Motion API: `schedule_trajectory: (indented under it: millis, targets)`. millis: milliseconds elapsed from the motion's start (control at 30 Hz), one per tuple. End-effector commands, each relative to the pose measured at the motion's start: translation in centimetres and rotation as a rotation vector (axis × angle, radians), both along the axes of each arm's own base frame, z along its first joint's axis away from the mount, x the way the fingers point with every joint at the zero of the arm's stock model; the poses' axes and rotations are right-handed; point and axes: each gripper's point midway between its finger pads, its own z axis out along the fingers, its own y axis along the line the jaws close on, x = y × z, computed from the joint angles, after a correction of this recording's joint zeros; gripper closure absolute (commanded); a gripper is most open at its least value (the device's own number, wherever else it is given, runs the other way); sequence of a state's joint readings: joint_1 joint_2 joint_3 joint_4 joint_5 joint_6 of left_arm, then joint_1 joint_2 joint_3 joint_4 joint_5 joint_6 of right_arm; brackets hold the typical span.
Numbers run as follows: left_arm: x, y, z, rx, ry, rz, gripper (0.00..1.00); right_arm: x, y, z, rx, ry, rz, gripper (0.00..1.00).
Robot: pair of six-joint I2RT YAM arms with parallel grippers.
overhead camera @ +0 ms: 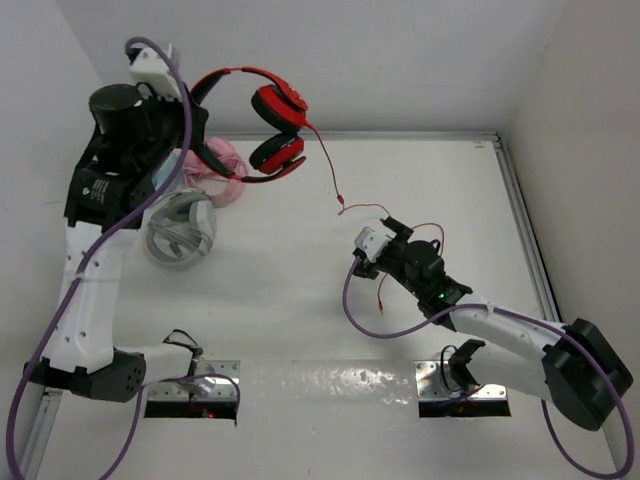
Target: Wrap the headphones
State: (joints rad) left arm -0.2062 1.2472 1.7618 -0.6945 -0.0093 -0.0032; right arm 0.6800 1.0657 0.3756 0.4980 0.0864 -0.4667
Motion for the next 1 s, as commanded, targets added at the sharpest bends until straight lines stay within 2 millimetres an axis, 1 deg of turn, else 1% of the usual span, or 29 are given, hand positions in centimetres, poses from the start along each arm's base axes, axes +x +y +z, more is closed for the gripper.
schedule_trajectory:
  millis: [0,33,67,100,133,167,200,233,267,300,333,400,433,467,500,533,567,600,633,667,700,733,767,800,833,867,900,933,967]
  targets:
    - [-2.1,-0.4,5.5,-0.131,-0.102,-0.018,1.0,1.2,-0.9,1.2,-0.008,-0.117,-0.045,0.01]
    - [-2.9,-0.2,7.6,-0.142,-0.151,-0.017,1.0,1.7,-1.7,1.0,-0.007,-0.099,-0.101,0.01]
    - [-3.3,0.0,8.6,-0.147,-0.173,-0.014,1.0,2.3,-2.0,1.1,0.006,-0.078,-0.139,0.01]
    - [-3.6,0.1,9.5,-0.153,-0.19,-0.01,1.0,2.4,-2.6,0.3,0.014,-0.028,-0.178,0.01]
    - [-4.0,0.2,10.1,-0.156,-0.204,-0.011,1.0,2.8,-3.2,0.3,0.044,-0.003,-0.225,0.01]
    - [-4.6,0.4,11.2,-0.163,-0.232,-0.009,1.0,2.9,-3.7,0.1,0.11,0.034,-0.276,0.01]
    - [-4.8,0.4,11.4,-0.162,-0.233,-0.011,1.0,2.9,-3.9,0.1,0.137,0.03,-0.285,0.01]
    - [-5.1,0.4,11.9,-0.167,-0.243,-0.011,1.0,2.3,-3.6,-1.0,0.129,0.035,-0.25,0.01]
    - [-5.1,0.3,11.9,-0.166,-0.239,-0.017,1.0,2.5,-3.0,-0.1,0.172,-0.014,-0.221,0.01]
    - [-5.1,0.1,11.9,-0.169,-0.236,-0.029,1.0,2.4,-2.6,0.2,0.18,-0.037,-0.191,0.01]
    - [-5.2,-0.1,11.9,-0.17,-0.236,-0.04,1.0,2.2,-1.5,0.4,0.197,-0.042,-0.128,0.01]
    - [-5.3,-0.5,11.8,-0.18,-0.227,-0.061,1.0,2.1,0.6,0.0,0.189,-0.021,-0.031,0.02]
    - [-5.3,-0.6,11.8,-0.182,-0.228,-0.064,1.0,2.0,1.9,-0.2,0.164,0.017,0.023,0.04]
    - [-5.2,-0.6,11.6,-0.183,-0.223,-0.061,1.0,1.0,3.8,-0.6,0.158,0.052,0.127,0.08]
    - [-5.2,-0.5,11.6,-0.182,-0.224,-0.056,1.0,0.6,4.4,-0.7,0.162,0.076,0.153,0.11]
    - [-5.2,-0.4,11.6,-0.181,-0.224,-0.054,1.0,0.2,4.5,-0.9,0.168,0.099,0.162,0.12]
    - [-4.7,-0.3,10.9,-0.174,-0.213,-0.042,1.0,0.0,4.2,-0.3,0.19,0.086,0.155,0.13]
    - [-4.5,-0.2,10.7,-0.17,-0.209,-0.037,1.0,-0.2,3.7,-0.1,0.205,0.077,0.135,0.12]
    - [-4.3,-0.2,10.3,-0.165,-0.203,-0.032,1.0,-0.8,2.7,-0.7,0.218,0.063,0.11,0.11]
    - [-4.0,-0.1,10.0,-0.162,-0.197,-0.026,1.0,-1.0,1.8,-0.7,0.226,0.046,0.081,0.11]
    - [-3.4,0.0,9.1,-0.156,-0.176,-0.012,1.0,-1.2,0.9,0.5,0.237,-0.003,0.054,0.11]
    - [-2.8,0.0,8.5,-0.154,-0.164,-0.004,1.0,-2.0,0.5,-0.2,0.212,0.011,0.067,0.11]
    - [-2.7,0.0,8.5,-0.157,-0.162,-0.003,1.0,-2.2,0.3,-1.1,0.189,0.043,0.064,0.11]
    - [-2.3,-0.1,8.1,-0.157,-0.151,0.001,1.0,-2.7,0.7,-0.9,0.173,0.048,0.1,0.11]
    - [-2.0,-0.2,7.8,-0.16,-0.141,0.0,1.0,-3.2,1.0,-1.9,0.155,0.09,0.124,0.11]
    - [-1.8,-0.2,7.7,-0.171,-0.136,0.003,1.0,-3.7,1.7,-1.9,0.192,0.123,0.155,0.11]
    - [-1.8,-0.3,7.6,-0.176,-0.132,0.001,1.0,-3.7,2.0,-1.9,0.224,0.136,0.157,0.11]
    - [-1.7,-0.4,7.5,-0.179,-0.126,-0.003,1.0,-3.2,2.7,-0.7,0.288,0.103,0.162,0.11]
    - [-1.6,-0.7,7.5,-0.191,-0.122,-0.011,1.0,-2.9,3.1,-0.3,0.333,0.104,0.162,0.12]
